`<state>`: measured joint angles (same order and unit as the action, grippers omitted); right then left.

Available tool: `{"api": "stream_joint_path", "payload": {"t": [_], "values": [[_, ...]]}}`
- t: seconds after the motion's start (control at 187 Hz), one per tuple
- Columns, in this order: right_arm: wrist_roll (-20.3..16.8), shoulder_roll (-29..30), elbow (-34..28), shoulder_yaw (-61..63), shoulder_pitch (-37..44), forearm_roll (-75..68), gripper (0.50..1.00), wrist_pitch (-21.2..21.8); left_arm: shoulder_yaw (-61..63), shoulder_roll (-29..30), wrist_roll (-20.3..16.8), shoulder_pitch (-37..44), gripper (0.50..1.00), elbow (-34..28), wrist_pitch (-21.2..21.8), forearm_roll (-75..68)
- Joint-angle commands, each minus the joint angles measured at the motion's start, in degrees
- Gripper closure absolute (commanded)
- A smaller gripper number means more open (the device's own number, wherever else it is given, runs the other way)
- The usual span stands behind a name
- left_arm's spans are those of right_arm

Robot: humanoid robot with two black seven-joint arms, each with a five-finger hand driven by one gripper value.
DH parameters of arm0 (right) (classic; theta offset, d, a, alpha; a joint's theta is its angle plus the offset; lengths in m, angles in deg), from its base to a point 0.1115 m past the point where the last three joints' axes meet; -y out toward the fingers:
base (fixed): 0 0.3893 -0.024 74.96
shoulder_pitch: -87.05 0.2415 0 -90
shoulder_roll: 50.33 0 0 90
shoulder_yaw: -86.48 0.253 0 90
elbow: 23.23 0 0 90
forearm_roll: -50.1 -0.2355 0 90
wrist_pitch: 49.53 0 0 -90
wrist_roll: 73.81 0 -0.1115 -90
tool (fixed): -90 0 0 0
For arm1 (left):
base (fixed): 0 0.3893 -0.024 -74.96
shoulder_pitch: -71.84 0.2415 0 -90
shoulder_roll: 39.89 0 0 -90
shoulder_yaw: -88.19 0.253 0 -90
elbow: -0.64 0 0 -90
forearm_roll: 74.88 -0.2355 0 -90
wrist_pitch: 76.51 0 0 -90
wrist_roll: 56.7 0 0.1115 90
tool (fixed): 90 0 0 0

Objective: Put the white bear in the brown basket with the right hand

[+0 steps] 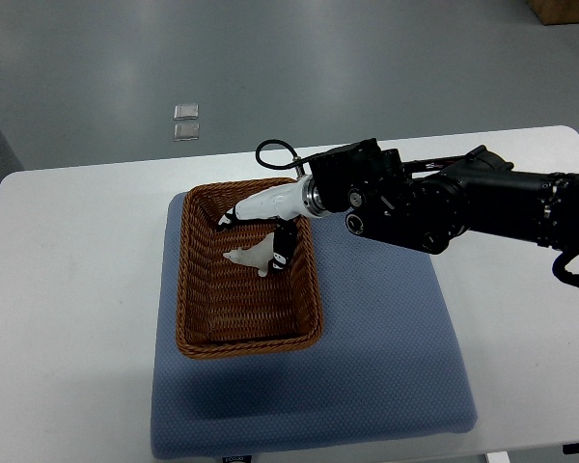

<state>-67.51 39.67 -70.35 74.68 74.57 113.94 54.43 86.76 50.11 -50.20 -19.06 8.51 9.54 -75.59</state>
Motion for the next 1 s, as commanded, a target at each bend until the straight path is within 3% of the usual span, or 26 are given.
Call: {"api": "stream_joint_path", "payload": {"t": [0.0, 0.197, 0.475, 0.635, 0.832, 0.993], "values": [[0.0, 0.0, -0.1, 2.7, 0.4, -0.6, 0.583, 0.3, 0.0, 0.0, 0.0, -0.1, 0.500, 0.0, 0.0, 0.0], [0.0, -0.4, 0.4, 14.2, -1.7, -6.5, 0.579, 0.1, 0.0, 0.0, 0.0, -0.1, 0.500, 0.0, 0.0, 0.0], [0.3, -3.3, 2.8, 39.8, -17.3, -13.2, 0.579, -3.0, 0.0, 0.0, 0.0, -0.1, 0.500, 0.0, 0.0, 0.0], [4.9, -2.0, 5.9, 54.5, -26.0, -13.6, 0.579, -8.0, 0.0, 0.0, 0.0, -0.1, 0.500, 0.0, 0.0, 0.0], [10.3, -0.3, 8.9, 60.3, -32.1, -17.8, 0.581, -14.3, 0.0, 0.0, 0.0, -0.1, 0.500, 0.0, 0.0, 0.0], [12.0, -0.3, 9.8, 62.3, -34.4, -28.7, 0.581, -17.8, 0.0, 0.0, 0.0, -0.1, 0.500, 0.0, 0.0, 0.0]]}}
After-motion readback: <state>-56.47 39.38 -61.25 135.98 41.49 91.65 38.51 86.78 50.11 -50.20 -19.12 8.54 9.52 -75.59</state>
